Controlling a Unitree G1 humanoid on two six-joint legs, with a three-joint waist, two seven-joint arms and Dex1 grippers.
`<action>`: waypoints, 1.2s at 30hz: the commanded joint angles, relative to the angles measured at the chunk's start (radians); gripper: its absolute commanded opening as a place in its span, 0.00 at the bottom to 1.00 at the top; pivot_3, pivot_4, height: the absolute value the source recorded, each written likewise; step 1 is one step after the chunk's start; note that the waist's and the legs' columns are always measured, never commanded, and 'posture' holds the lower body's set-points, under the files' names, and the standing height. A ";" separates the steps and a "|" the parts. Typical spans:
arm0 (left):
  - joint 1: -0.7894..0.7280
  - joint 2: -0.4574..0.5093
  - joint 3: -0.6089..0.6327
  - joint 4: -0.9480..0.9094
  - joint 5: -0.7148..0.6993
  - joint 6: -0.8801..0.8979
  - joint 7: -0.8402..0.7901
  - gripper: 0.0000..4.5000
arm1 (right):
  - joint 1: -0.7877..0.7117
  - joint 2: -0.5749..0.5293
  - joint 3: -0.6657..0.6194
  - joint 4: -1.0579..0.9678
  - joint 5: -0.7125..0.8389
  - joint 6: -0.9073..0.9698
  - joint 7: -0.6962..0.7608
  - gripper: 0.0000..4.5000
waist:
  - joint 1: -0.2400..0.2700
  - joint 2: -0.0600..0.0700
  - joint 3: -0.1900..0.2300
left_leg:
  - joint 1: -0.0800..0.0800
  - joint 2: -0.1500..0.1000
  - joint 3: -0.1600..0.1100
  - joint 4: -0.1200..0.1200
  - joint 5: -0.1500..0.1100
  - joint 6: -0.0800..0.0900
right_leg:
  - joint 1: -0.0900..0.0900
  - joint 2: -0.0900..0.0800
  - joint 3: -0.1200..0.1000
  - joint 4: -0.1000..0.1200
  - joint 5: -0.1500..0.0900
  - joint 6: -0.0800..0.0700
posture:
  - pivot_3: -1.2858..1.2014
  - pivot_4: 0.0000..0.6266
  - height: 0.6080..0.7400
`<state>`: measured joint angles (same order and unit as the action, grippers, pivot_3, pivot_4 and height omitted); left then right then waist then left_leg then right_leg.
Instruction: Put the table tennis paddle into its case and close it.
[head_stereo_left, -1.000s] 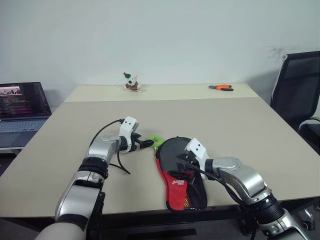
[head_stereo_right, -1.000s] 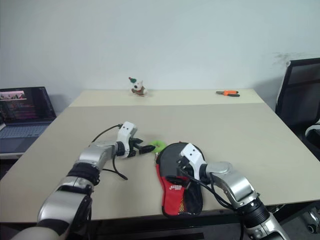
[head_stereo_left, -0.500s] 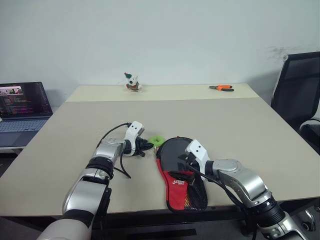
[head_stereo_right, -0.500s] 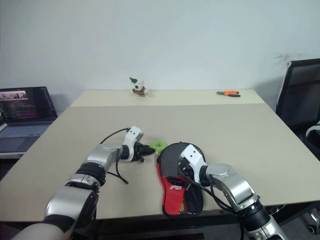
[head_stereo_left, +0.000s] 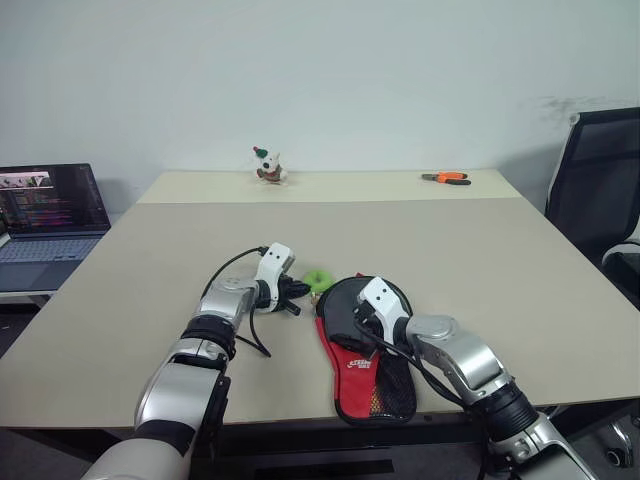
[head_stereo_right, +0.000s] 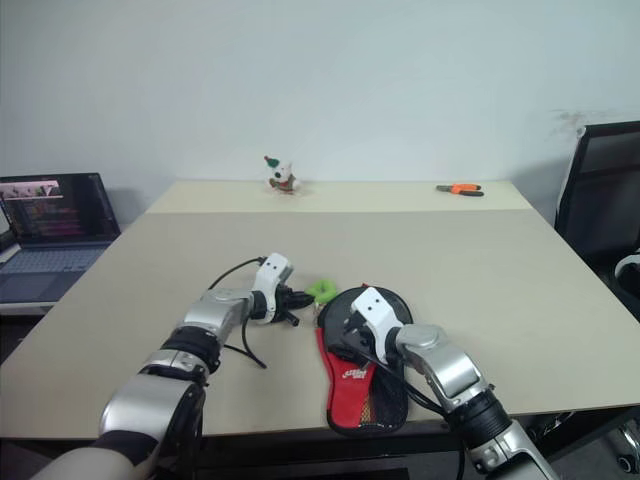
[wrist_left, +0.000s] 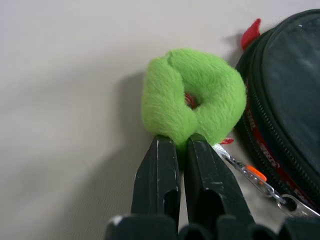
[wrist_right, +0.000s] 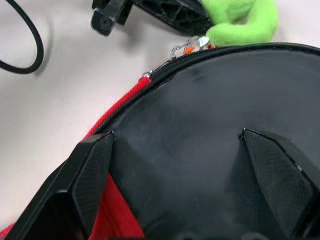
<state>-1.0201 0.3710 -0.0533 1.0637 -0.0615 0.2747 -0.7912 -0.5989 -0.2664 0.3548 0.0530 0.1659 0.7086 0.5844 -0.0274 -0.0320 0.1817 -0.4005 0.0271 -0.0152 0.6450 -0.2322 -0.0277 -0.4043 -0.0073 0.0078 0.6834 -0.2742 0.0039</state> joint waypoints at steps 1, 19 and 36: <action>-0.063 -0.003 0.020 0.021 0.020 -0.036 0.079 0.01 | 0.040 -0.019 0.028 0.066 -0.023 0.048 0.024 1.00 | 0.000 -0.001 -0.001 | 0.000 0.000 0.000 0.000 0.000 0.000 | 0.000 0.000 0.000 0.000 0.000 0.000 | 0.52 0.24 1.00; -0.290 -0.131 -0.013 0.284 0.212 -0.276 0.495 0.01 | 0.090 -0.018 0.084 0.084 -0.070 0.118 0.050 1.00 | -0.001 -0.009 -0.010 | 0.001 0.000 0.001 0.000 0.000 0.000 | 0.001 0.000 0.000 0.000 0.000 0.004 | 0.52 0.24 1.00; -0.403 -0.275 -0.401 0.314 0.685 -0.575 0.611 0.01 | 0.289 -0.126 0.083 -0.192 -0.043 0.278 0.015 1.00 | 0.018 -0.009 -0.014 | 0.002 -0.002 0.001 0.000 0.000 -0.001 | 0.004 -0.001 0.000 -0.003 -0.001 0.006 | 0.52 0.24 1.00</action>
<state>-1.3544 0.1093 -0.4061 1.4084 0.5660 -0.2304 -0.2254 -0.4090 -0.3673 0.3731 -0.2374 0.1217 0.8407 0.5879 -0.0097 -0.0411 0.1676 -0.3984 0.0253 -0.0138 0.6445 -0.2325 -0.0283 -0.4002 -0.0080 0.0076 0.6799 -0.2754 0.0101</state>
